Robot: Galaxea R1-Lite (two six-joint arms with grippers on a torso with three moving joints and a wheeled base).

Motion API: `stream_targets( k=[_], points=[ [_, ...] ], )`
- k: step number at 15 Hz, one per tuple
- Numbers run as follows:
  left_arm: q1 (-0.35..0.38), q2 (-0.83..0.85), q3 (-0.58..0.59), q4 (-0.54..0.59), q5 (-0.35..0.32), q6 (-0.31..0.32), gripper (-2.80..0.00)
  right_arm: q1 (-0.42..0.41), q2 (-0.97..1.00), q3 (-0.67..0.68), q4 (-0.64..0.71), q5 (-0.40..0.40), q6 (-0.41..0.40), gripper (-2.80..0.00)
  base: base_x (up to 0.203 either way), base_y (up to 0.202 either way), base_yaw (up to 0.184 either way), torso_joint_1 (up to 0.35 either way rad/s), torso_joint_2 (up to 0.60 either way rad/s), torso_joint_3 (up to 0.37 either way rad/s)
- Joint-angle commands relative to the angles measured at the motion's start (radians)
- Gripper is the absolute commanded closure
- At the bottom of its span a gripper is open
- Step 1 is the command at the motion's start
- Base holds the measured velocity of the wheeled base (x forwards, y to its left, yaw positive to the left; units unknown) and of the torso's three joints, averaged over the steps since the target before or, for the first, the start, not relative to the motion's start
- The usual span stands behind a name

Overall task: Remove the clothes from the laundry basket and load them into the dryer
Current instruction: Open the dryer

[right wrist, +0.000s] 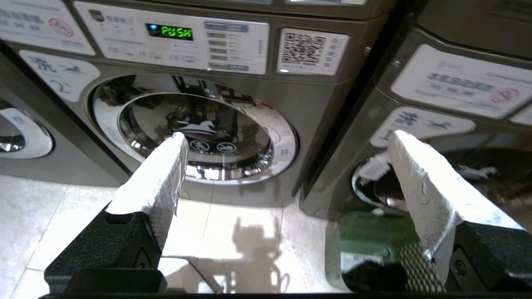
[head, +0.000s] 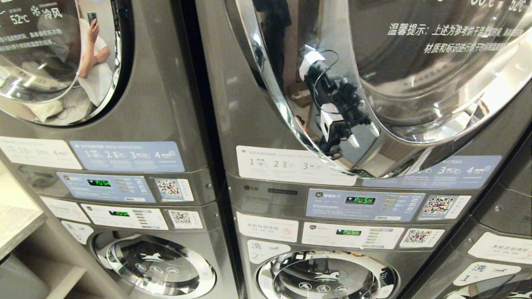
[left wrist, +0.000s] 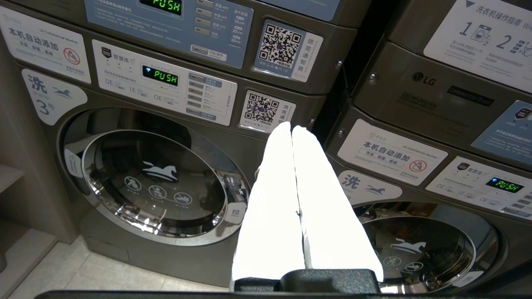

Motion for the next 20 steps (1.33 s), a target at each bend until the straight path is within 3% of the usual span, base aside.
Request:
stream_targets(
  k=[1, 3, 5, 9, 14, 20],
  points=[
    [0.0, 0.0, 0.031, -0.001, 0.001, -0.001, 0.0, -0.004, -0.041, 0.125, -0.163, 0.026, -0.017, -2.8, 0.0, 0.0, 0.0, 0.0, 0.0, 0.0],
    [0.0, 0.0, 0.031, -0.001, 0.001, -0.001, 0.0, -0.085, -0.046, 0.178, -0.254, 0.171, -0.089, -2.8, 0.0, 0.0, 0.0, 0.0, 0.0, 0.0],
    [-0.001, 0.0, 0.031, -0.001, 0.001, -0.002, 0.0, -0.144, -0.03, 0.186, -0.182, 0.216, -0.17, -2.8, 0.0, 0.0, 0.0, 0.0, 0.0, 0.0],
    [0.0, 0.0, 0.031, -0.001, 0.001, -0.001, 0.0, -0.144, -0.033, 0.186, -0.18, 0.211, -0.109, -2.8, 0.0, 0.0, 0.0, 0.0, 0.0, 0.0],
    [0.0, 0.0, 0.031, -0.001, 0.001, -0.001, 0.0, -0.146, -0.054, 0.186, -0.182, 0.211, -0.111, -2.8, 0.0, 0.0, 0.0, 0.0, 0.0, 0.0],
    [0.0, 0.0, 0.031, -0.001, 0.001, -0.001, 0.0, -0.141, -0.275, 0.186, -0.184, 0.196, -0.09, -2.8, 0.0, 0.0, 0.0, 0.0, 0.0, 0.0]
  ],
)
